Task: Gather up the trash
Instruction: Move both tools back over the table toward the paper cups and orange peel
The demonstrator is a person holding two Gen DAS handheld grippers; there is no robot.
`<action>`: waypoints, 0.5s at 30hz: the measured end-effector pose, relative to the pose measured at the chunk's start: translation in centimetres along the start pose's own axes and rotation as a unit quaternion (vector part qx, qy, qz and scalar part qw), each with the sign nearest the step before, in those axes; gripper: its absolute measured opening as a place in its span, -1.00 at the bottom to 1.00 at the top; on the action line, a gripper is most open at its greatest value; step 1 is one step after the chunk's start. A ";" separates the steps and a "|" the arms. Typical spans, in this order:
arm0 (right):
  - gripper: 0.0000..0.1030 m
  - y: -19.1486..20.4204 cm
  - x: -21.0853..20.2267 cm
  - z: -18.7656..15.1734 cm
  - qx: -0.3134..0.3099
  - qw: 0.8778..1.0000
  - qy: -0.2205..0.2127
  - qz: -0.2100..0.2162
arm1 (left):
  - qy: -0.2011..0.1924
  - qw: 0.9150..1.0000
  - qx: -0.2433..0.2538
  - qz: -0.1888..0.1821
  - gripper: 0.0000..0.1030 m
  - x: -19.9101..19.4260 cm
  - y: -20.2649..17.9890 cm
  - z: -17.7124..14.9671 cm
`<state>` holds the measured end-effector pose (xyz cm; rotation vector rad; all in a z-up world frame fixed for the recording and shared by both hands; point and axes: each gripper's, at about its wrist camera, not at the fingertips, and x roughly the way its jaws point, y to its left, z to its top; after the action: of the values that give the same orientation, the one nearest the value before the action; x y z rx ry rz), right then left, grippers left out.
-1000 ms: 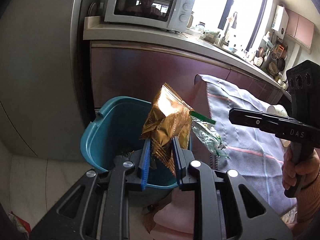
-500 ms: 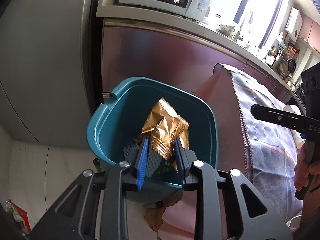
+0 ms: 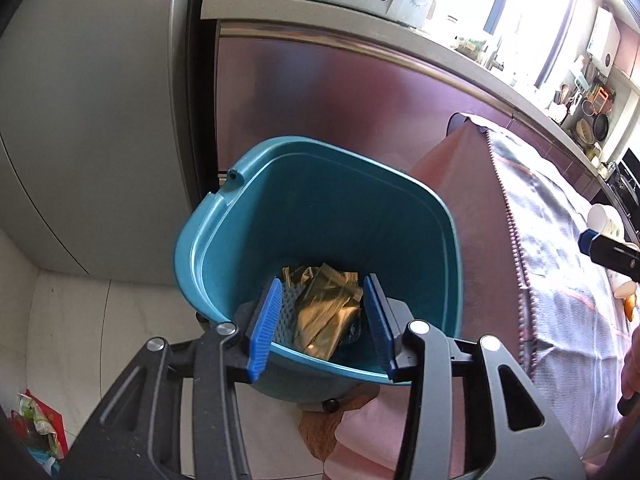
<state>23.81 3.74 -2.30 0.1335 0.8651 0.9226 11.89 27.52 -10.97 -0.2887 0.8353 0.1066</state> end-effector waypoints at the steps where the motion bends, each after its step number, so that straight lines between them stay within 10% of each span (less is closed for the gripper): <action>1: -0.62 0.0 -0.5 -0.2 0.000 1.000 -0.004 0.000 | -0.004 1.000 0.002 -0.003 -0.18 -0.3 -0.4 0.0; 15: -0.22 -2.3 -10.5 -5.6 0.018 0.994 -0.093 -0.058 | -0.085 0.983 0.107 -0.124 0.12 -7.0 -11.8 0.2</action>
<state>18.21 -6.88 -0.84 0.1948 0.7095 0.7743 9.78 16.43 -3.21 -0.1765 0.6300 -0.1896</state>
